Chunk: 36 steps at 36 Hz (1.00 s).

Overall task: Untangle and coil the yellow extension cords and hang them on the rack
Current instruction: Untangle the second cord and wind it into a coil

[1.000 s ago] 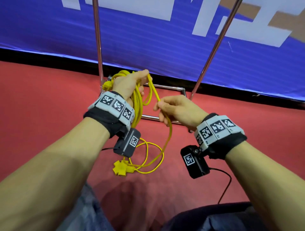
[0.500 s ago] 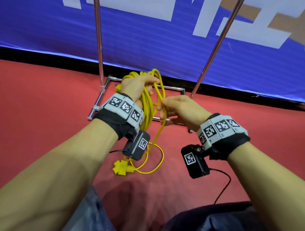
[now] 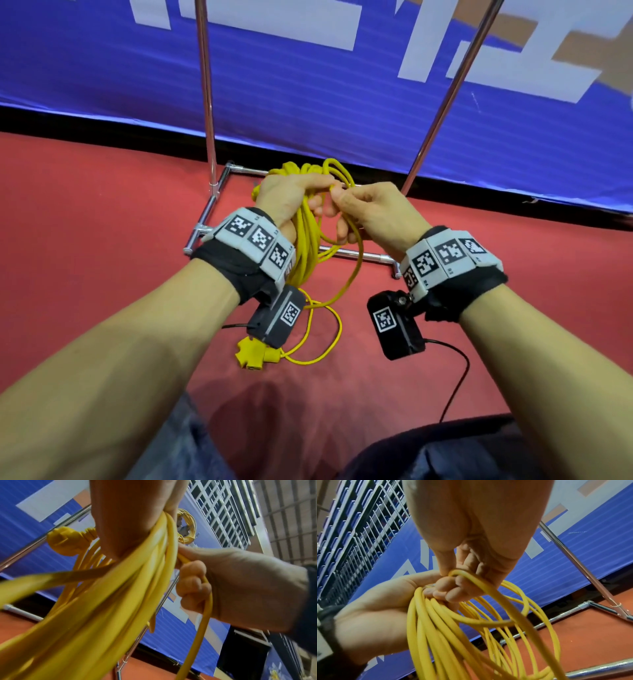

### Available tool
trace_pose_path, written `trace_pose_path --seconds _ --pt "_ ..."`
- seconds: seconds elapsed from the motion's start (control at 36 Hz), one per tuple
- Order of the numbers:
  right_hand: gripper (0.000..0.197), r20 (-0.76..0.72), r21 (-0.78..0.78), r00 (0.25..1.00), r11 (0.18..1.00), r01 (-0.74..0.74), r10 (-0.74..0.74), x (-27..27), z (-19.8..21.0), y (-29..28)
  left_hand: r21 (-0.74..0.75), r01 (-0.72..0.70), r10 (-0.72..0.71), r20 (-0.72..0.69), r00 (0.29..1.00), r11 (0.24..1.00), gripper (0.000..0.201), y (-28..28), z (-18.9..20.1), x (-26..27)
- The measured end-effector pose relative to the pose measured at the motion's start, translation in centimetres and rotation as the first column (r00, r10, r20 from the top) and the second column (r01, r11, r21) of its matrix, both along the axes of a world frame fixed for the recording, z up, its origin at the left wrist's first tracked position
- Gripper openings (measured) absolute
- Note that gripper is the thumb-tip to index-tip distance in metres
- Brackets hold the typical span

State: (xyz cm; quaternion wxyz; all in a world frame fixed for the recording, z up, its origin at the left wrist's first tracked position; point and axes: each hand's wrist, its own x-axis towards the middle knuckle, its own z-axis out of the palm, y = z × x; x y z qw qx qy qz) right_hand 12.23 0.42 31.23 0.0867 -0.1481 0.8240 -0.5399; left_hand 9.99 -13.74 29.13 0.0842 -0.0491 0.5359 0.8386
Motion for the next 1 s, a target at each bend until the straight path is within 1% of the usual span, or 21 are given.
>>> trace_pose_path --seconds 0.06,0.11,0.17,0.19,0.22,0.25,0.31,0.39,0.47,0.56,0.61,0.64,0.72,0.75,0.81,0.86,0.92,1.0 --pt "0.043 0.102 -0.035 0.995 0.999 -0.013 0.017 0.2 -0.2 0.2 0.034 -0.016 0.015 0.024 1.0 0.999 0.014 -0.1 0.3 -0.2" --pt "0.038 0.229 -0.051 0.972 0.998 -0.04 0.051 0.6 -0.6 0.6 0.028 -0.07 0.07 0.026 0.997 0.997 0.011 -0.3 0.8 -0.4" --pt "0.027 0.308 -0.023 0.947 0.996 -0.083 0.086 1.1 -1.4 1.1 0.044 -0.14 0.14 0.002 0.99 0.989 0.023 -0.8 1.0 -0.8" --pt "0.024 0.33 0.003 0.938 0.994 -0.111 0.104 1.3 -1.7 1.4 0.069 -0.172 0.172 -0.006 0.985 0.983 0.031 -1.1 1.0 -1.1" --pt "0.025 0.34 0.041 0.933 0.989 -0.143 0.12 1.5 -2.0 1.5 0.091 -0.198 0.199 -0.003 0.98 0.976 0.035 -1.5 0.9 -1.3" --pt "0.027 0.332 0.083 0.934 0.982 -0.172 0.135 1.6 -2.2 1.7 0.105 -0.216 0.218 0.0 0.976 0.971 0.032 -1.8 0.9 -1.5" --pt "0.031 0.28 0.146 0.948 0.97 -0.197 0.151 1.6 -2.1 1.6 0.102 -0.236 0.238 -0.009 0.971 0.966 0.019 -2.4 1.0 -1.6" --pt "0.031 0.158 0.167 0.976 0.97 -0.174 0.148 1.4 -1.5 1.0 0.052 -0.218 0.22 -0.039 0.975 0.975 0.009 -2.7 1.1 -1.4" --pt "0.032 0.047 0.148 0.989 0.978 -0.146 0.141 1.1 -0.8 0.0 -0.01 -0.15 0.149 -0.08 0.986 0.989 0.009 -2.3 1.2 -0.7" --pt "0.032 -0.001 0.103 0.993 0.988 -0.113 0.114 0.6 -0.4 -0.9 -0.08 -0.055 0.048 -0.09 0.995 0.995 0.015 -1.2 1.2 0.1" --pt "0.032 0.007 0.077 0.995 0.992 -0.103 0.103 0.5 -0.4 -1.1 -0.091 -0.046 0.04 -0.066 0.997 0.995 0.023 -0.8 1.1 0.1" --pt "0.033 0.038 0.06 0.995 0.994 -0.095 0.093 0.6 -0.5 -1.0 -0.082 -0.063 0.058 -0.055 0.997 0.995 0.025 -0.8 1.1 0.1" --pt "0.038 0.22 0.01 0.972 0.996 -0.091 0.086 1.0 -0.7 -0.3 -0.023 -0.169 0.167 -0.055 0.984 0.985 0.027 -1.2 1.2 -0.5" --pt "0.037 0.268 -0.002 0.958 0.994 -0.107 0.103 1.2 -0.8 0.0 -0.005 -0.202 0.202 -0.055 0.978 0.979 0.026 -1.4 1.2 -0.7" --pt "0.029 0.305 -0.01 0.944 0.991 -0.132 0.129 1.5 -1.3 0.6 0.017 -0.237 0.237 -0.06 0.97 0.971 0.022 -1.5 1.5 -0.8" --pt "0.023 0.288 0.016 0.949 0.99 -0.141 0.13 1.6 -1.4 1.1 0.007 -0.258 0.258 -0.06 0.964 0.966 0.021 -1.6 1.6 -0.9" --pt "0.022 0.223 0.065 0.966 0.987 -0.147 0.129 1.5 -1.4 1.2 0.002 -0.272 0.272 -0.052 0.961 0.962 0.023 -1.7 1.7 -0.9" --pt "0.023 0.127 0.102 0.984 0.985 -0.136 0.122 1.3 -1.1 1.0 0.096 -0.233 0.237 -0.035 0.971 0.968 0.021 -1.6 2.1 -0.5"
